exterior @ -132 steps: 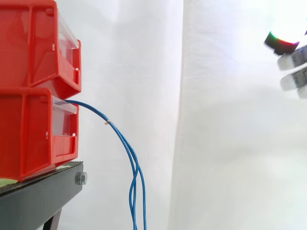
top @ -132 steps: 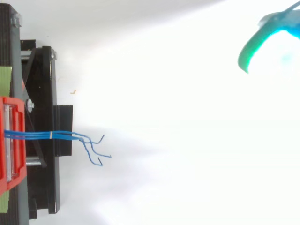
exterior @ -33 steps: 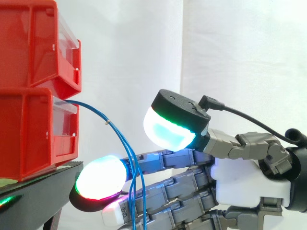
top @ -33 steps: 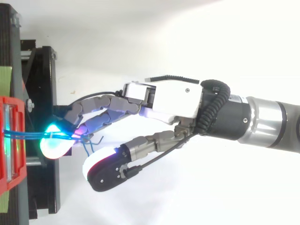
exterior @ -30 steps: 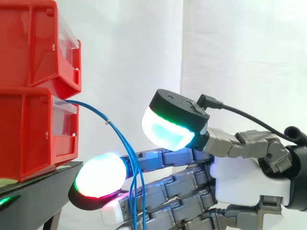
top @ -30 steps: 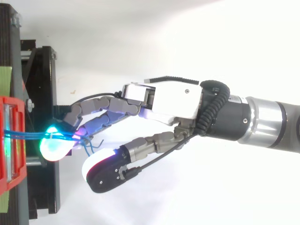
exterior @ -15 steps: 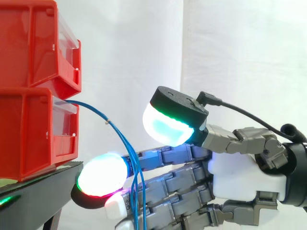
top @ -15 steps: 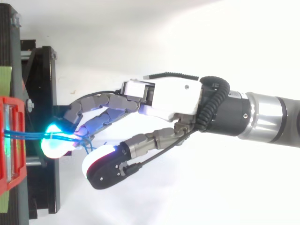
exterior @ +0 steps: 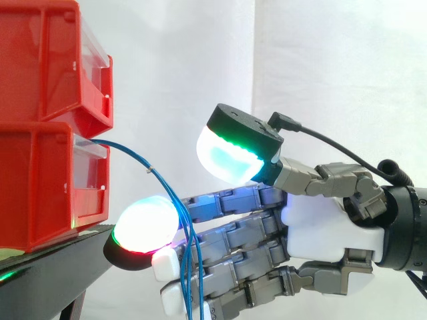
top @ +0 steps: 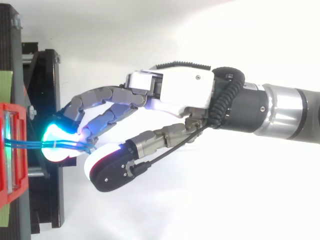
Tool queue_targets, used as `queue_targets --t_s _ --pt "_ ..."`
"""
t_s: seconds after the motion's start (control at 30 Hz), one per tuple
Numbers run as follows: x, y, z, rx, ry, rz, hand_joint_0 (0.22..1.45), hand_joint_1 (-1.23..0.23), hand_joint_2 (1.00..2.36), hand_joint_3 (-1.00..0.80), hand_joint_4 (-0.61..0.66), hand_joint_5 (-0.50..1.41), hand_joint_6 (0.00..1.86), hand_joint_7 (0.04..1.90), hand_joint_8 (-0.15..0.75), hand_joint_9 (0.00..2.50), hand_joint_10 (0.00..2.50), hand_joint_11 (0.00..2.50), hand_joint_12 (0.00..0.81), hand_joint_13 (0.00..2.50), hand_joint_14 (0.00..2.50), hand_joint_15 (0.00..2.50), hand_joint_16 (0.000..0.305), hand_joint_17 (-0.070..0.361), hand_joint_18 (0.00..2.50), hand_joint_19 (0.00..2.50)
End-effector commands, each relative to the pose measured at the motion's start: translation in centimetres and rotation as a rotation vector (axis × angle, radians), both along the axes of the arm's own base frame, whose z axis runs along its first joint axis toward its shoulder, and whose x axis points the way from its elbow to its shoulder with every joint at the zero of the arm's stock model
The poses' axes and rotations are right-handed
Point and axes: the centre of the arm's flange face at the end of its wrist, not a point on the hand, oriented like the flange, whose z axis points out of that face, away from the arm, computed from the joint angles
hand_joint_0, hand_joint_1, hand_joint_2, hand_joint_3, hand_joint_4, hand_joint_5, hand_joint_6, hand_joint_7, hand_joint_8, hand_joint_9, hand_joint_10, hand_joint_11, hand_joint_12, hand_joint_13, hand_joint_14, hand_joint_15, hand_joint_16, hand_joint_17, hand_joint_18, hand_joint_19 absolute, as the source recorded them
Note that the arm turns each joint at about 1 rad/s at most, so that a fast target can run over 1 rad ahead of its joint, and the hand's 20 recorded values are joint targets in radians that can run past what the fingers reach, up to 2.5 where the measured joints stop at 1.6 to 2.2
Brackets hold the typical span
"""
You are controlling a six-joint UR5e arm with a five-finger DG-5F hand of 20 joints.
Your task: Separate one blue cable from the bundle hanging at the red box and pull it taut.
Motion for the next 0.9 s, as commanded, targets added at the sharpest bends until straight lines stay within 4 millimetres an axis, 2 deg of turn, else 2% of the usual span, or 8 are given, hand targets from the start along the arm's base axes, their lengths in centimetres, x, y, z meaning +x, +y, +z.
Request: queue_targets --t_s 0.0,0.17,0.4,0.73,0.87 --pt "0.16 -0.01 0.29 0.001 -0.006 -0.001 0.64 -0.59 1.01 -0.42 0.24 -0.18 0.50 0.86 0.309 0.77 0.01 0.41 0.403 0.77 0.01 0.39 0.043 0.097 0.65 0.32" --pt "0.19 0.03 0.35 0.000 -0.006 0.004 0.66 -0.62 1.01 -0.34 0.24 -0.18 0.50 0.91 0.308 0.78 0.01 0.42 0.400 0.79 0.02 0.40 0.043 0.096 0.66 0.32" --pt "0.23 0.54 0.33 0.001 -0.009 0.013 0.67 -0.63 1.01 -0.36 0.25 -0.17 0.50 0.95 0.312 0.81 0.01 0.47 0.400 0.84 0.02 0.45 0.042 0.094 0.67 0.33" --pt "0.20 0.75 0.28 -0.002 -0.005 0.034 0.70 -0.55 1.02 -0.26 0.24 -0.16 0.50 0.96 0.313 0.90 0.02 0.53 0.403 0.90 0.02 0.48 0.041 0.092 0.70 0.37" --pt "0.24 0.80 0.35 -0.003 -0.007 0.039 0.69 -0.53 1.02 -0.32 0.25 -0.16 0.50 0.96 0.318 0.91 0.02 0.54 0.405 0.91 0.02 0.49 0.041 0.093 0.71 0.38"
